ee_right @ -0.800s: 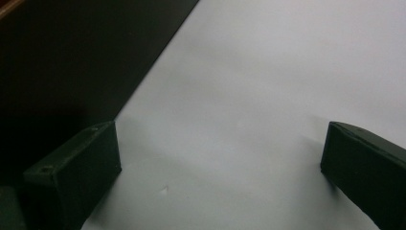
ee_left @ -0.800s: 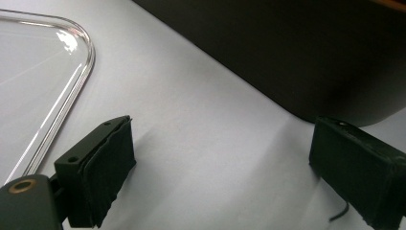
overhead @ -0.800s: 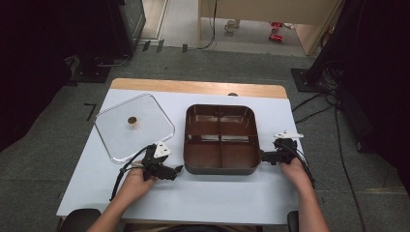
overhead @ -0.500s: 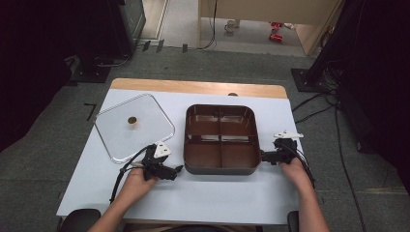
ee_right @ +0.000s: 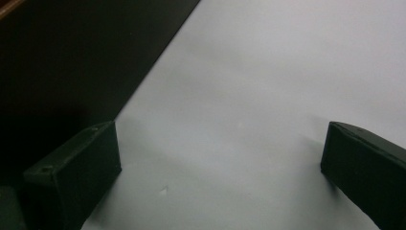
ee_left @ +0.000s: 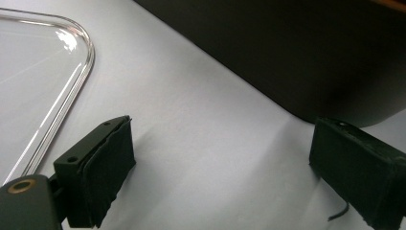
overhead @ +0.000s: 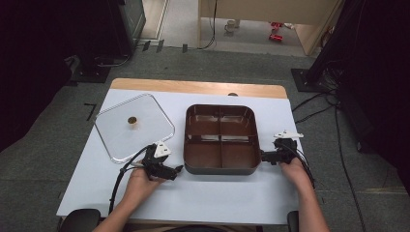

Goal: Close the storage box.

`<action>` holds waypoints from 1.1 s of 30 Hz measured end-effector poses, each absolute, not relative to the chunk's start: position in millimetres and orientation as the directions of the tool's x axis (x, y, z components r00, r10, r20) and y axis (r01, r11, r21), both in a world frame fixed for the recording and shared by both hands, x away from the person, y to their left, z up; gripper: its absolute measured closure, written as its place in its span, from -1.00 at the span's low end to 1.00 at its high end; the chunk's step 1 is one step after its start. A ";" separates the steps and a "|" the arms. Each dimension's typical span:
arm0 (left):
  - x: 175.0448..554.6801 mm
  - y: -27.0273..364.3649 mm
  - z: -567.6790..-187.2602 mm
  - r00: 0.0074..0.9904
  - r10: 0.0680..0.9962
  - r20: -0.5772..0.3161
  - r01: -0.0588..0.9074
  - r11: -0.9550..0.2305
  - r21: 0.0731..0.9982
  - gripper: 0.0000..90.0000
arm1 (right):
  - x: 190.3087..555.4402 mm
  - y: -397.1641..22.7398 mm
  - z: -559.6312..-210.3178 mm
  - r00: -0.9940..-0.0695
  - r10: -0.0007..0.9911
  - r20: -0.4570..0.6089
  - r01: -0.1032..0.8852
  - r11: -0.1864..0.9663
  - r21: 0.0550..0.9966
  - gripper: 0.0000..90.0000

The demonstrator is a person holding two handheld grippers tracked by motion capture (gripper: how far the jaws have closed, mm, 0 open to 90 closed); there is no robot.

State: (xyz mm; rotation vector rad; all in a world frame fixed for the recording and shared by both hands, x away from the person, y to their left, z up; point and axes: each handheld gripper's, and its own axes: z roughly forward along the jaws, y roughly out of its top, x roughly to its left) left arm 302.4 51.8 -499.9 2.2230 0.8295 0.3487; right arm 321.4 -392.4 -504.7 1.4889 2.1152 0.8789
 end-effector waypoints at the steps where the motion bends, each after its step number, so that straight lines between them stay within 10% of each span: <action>1: 302.4 51.6 -499.7 0.755 0.656 -0.001 0.460 -0.528 0.714 -0.82 | 321.3 -392.4 -504.7 -0.348 0.937 0.028 0.681 0.232 0.695 -1.00; 33: 306.7 56.4 -473.2 0.772 0.623 -0.125 0.550 -0.557 0.623 -0.44 | 321.1 -392.4 -504.8 -0.347 0.938 0.028 0.680 0.231 0.696 -1.00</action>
